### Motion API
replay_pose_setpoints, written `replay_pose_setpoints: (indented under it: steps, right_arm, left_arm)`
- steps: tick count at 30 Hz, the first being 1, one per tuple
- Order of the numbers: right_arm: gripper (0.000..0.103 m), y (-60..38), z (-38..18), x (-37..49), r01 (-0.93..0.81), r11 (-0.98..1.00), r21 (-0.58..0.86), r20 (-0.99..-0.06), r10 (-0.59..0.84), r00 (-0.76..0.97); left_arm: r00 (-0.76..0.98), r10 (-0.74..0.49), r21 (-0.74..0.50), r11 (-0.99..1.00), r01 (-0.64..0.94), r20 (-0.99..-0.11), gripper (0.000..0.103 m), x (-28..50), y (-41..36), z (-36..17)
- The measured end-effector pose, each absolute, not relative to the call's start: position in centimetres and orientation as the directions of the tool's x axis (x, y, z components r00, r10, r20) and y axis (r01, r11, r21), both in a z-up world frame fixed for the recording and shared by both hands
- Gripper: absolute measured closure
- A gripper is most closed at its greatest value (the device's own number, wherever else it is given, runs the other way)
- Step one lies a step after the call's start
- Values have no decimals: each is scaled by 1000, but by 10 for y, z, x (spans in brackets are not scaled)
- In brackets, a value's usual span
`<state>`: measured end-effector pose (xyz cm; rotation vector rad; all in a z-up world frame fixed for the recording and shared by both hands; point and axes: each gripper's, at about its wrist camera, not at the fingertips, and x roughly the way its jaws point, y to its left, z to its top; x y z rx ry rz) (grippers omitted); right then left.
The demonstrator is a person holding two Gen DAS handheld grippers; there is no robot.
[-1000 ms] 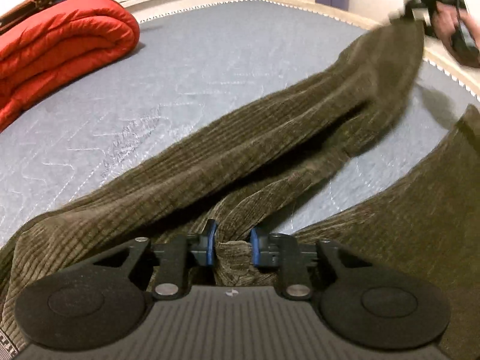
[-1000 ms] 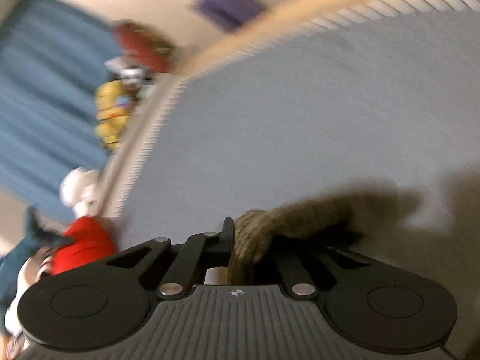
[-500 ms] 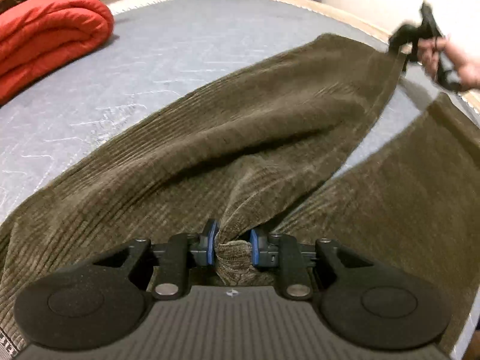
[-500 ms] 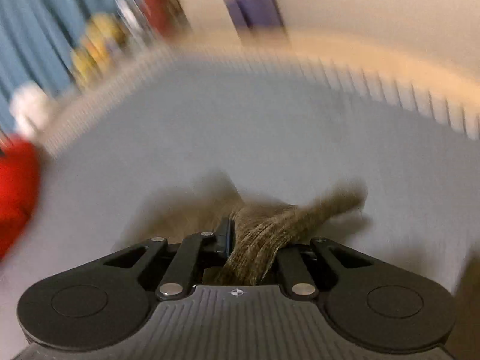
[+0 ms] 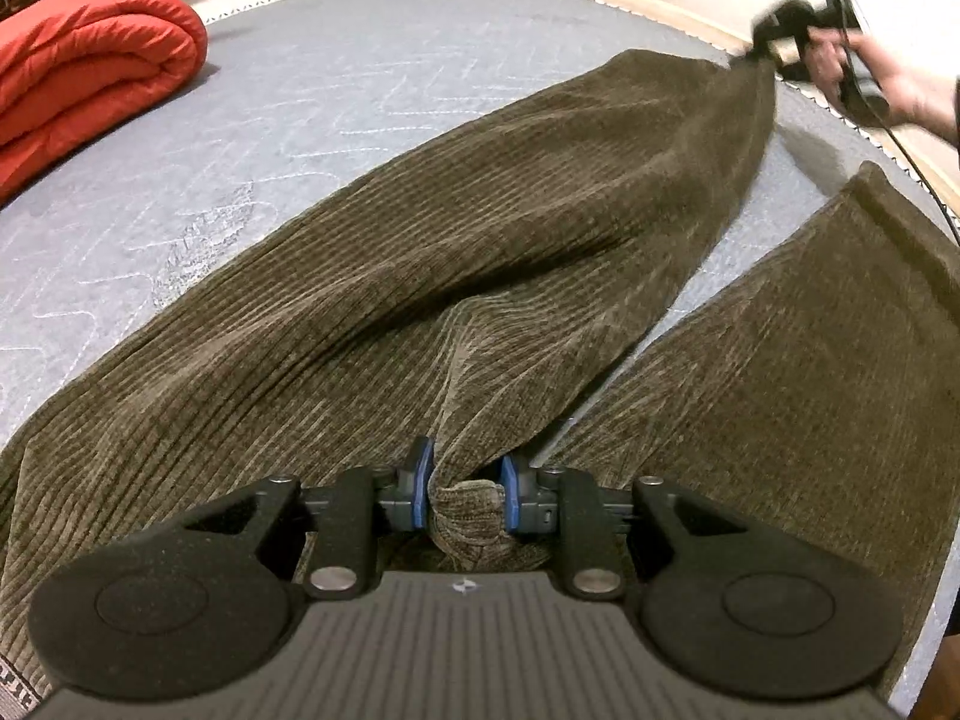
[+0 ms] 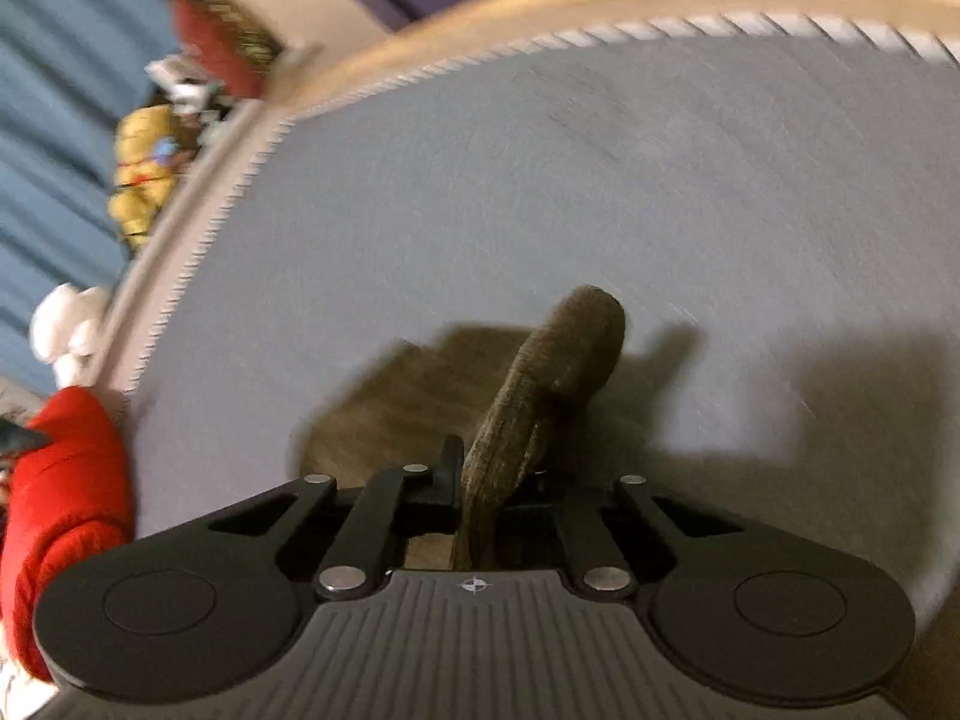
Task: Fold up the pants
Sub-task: 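Hold the crotch with the left tool while the right tool stretches the leg away, then open the right tool off the leg and the left tool off the crotch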
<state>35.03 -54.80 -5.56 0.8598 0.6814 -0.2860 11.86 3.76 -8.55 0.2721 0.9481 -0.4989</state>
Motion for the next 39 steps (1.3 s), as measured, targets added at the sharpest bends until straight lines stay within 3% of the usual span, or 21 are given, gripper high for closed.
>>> replay_pose_setpoints:
  steps: [3, 6, 9, 11, 14, 16, 17, 19, 22, 28, 29, 30, 32, 36, 39]
  right_arm:
    - [96, -523, -9, 370, 359, 740, 569, -564, 33, 825]
    - [96, -501, 43, 375, 178, 832, 526, -412, 66, 909]
    - [96, -492, 61, 349, 92, 886, 455, -297, 54, 953]
    - [96, -503, 43, 344, 176, 891, 418, -347, -23, 938]
    - [96, -529, -26, 327, 414, 839, 352, -587, -147, 796]
    - [95, -546, -79, 324, 536, 782, 318, -744, -145, 653]
    - [97, -552, -95, 318, 554, 756, 350, -757, -121, 643]
    - [96, -551, -93, 316, 535, 762, 365, -725, -128, 676]
    - [92, -543, -82, 324, 539, 788, 299, -731, -173, 660]
    - [65, -549, -42, 291, 636, 747, 191, -673, -372, 639]
    - [63, -548, -36, 282, 641, 743, 194, -655, -388, 648]
    - [63, -546, -26, 274, 639, 742, 204, -637, -394, 662]
    - [62, -536, -1, 259, 613, 756, 230, -600, -386, 701]
    - [55, -485, 53, 218, 470, 845, 255, -516, -292, 805]
    - [45, -422, 87, 178, 282, 924, 260, -442, -146, 885]
  left_arm:
    - [481, -289, 2, 856, 517, -828, 77, 120, 38, -87]
    - [477, -288, 0, 856, 518, -831, 77, 121, 38, -89]
    - [470, -294, -8, 854, 520, -832, 77, 122, 40, -89]
    - [466, -299, -16, 854, 520, -833, 77, 122, 41, -88]
    - [454, -299, -14, 847, 532, -839, 74, 122, 41, -89]
    - [451, -297, -8, 842, 540, -842, 73, 120, 40, -89]
    - [451, -296, -7, 842, 539, -842, 72, 120, 40, -89]
    - [451, -296, -10, 845, 535, -842, 70, 119, 41, -87]
    - [442, -295, -16, 845, 535, -847, 56, 117, 42, -83]
    - [481, -400, -127, 854, 504, -780, 57, 106, 68, -55]
    - [480, -424, -162, 854, 495, -768, 60, 106, 73, -57]
    - [459, -432, -193, 856, 479, -777, 68, 108, 77, -66]
    - [387, -390, -201, 872, 446, -836, 67, 109, 79, -92]
    - [424, -376, -181, 884, 431, -824, 68, 98, 75, -68]
    - [493, -401, -182, 883, 434, -772, 58, 79, 78, -38]
